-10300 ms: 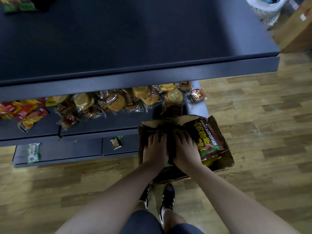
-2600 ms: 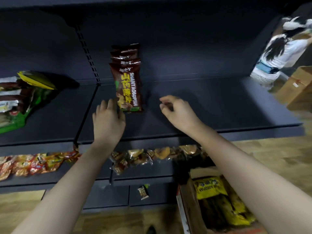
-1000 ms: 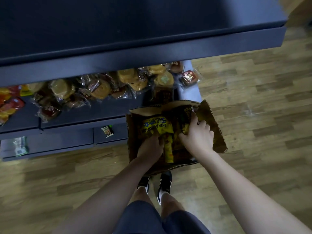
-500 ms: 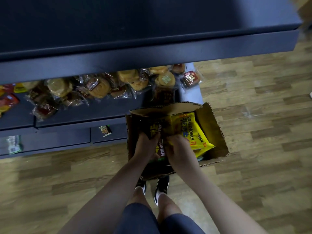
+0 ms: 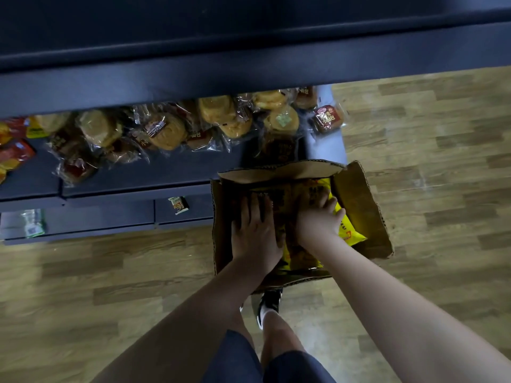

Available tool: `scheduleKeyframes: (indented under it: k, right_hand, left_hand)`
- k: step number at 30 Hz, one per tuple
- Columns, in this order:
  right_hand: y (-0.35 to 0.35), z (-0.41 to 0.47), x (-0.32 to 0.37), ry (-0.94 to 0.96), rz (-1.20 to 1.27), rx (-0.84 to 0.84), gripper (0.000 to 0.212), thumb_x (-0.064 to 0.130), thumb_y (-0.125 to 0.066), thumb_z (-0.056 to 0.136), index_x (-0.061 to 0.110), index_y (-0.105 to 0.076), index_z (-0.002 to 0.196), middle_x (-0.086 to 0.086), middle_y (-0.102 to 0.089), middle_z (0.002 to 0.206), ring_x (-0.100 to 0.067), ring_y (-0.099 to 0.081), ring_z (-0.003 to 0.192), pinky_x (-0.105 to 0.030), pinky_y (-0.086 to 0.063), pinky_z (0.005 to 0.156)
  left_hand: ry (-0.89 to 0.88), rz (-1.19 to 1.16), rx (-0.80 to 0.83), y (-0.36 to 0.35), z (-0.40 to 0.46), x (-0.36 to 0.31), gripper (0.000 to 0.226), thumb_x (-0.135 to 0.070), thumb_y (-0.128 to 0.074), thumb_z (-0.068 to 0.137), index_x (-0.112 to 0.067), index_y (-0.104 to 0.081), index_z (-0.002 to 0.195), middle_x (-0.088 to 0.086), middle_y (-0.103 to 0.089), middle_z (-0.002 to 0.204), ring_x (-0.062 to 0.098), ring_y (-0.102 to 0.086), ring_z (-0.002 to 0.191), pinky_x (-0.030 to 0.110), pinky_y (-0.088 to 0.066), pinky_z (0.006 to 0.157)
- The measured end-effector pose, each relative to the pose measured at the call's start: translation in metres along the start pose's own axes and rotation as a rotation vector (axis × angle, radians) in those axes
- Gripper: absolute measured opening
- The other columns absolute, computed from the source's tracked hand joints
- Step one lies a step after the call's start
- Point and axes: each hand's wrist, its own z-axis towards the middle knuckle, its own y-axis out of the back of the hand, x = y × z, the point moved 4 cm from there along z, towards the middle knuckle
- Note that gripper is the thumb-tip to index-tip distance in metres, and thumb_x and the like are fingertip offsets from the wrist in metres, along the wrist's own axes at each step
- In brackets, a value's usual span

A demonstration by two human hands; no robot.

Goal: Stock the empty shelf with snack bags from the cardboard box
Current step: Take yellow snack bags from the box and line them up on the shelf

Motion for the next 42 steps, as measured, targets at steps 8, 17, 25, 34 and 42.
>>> scheduleKeyframes:
  k: [8, 17, 25, 34, 42]
  right_hand:
    - [0.024, 0.016, -0.008, -0.007, 0.027, 0.059, 0.075, 0.039, -0.058, 0.082, 0.030, -0.018, 0.144, -0.014, -0.023, 0.148, -0.036, -0.026, 0.133, -0.047, -0.032, 0.100]
    - [0.040, -0.003, -0.044, 0.023, 0.668, -0.009, 0.064, 0.022, -0.058, 0.074, 0.028, -0.036, 0.134, -0.012, -0.047, 0.124, -0.037, -0.046, 0.114, -0.040, -0.045, 0.088]
    - [0.006, -0.014, -0.003, 0.237, 0.674, -0.035, 0.066, 0.020, -0.052, 0.078, 0.036, -0.032, 0.139, -0.011, -0.040, 0.140, -0.036, -0.040, 0.126, -0.047, -0.041, 0.101]
    - [0.000, -0.013, 0.018, 0.313, 0.185, -0.286, 0.062, 0.037, -0.046, 0.089, 0.020, -0.026, 0.145, -0.012, -0.022, 0.154, -0.036, -0.030, 0.134, -0.050, -0.031, 0.106]
    - [-0.006, -0.006, 0.019, 0.265, 0.060, -0.325, 0.062, 0.035, -0.051, 0.088, 0.026, -0.029, 0.145, -0.018, -0.023, 0.154, -0.046, -0.042, 0.122, -0.050, -0.040, 0.095]
  left_hand:
    - [-0.003, 0.024, -0.046, 0.006, 0.009, -0.005, 0.077, -0.029, -0.057, 0.086, -0.021, -0.012, 0.148, 0.011, -0.002, 0.153, 0.032, 0.002, 0.143, 0.050, -0.022, 0.112]
    - [0.020, -0.095, -0.233, 0.023, 0.004, 0.003, 0.067, -0.019, -0.064, 0.078, -0.018, -0.038, 0.140, 0.008, -0.035, 0.144, 0.031, -0.025, 0.134, 0.037, -0.030, 0.105]
    - [0.054, -0.058, -0.183, 0.015, 0.005, 0.007, 0.066, -0.034, -0.048, 0.090, -0.018, -0.020, 0.147, 0.006, -0.019, 0.153, 0.026, -0.013, 0.142, 0.043, -0.026, 0.107]
    - [0.021, -0.001, -0.050, 0.001, 0.009, 0.003, 0.089, -0.047, -0.048, 0.088, -0.017, 0.007, 0.150, 0.007, 0.014, 0.157, 0.029, 0.015, 0.145, 0.048, -0.017, 0.113]
    - [0.033, 0.098, -0.059, 0.005, 0.008, -0.003, 0.084, -0.035, -0.059, 0.086, -0.014, -0.006, 0.147, 0.014, 0.003, 0.155, 0.034, 0.002, 0.143, 0.053, -0.022, 0.109]
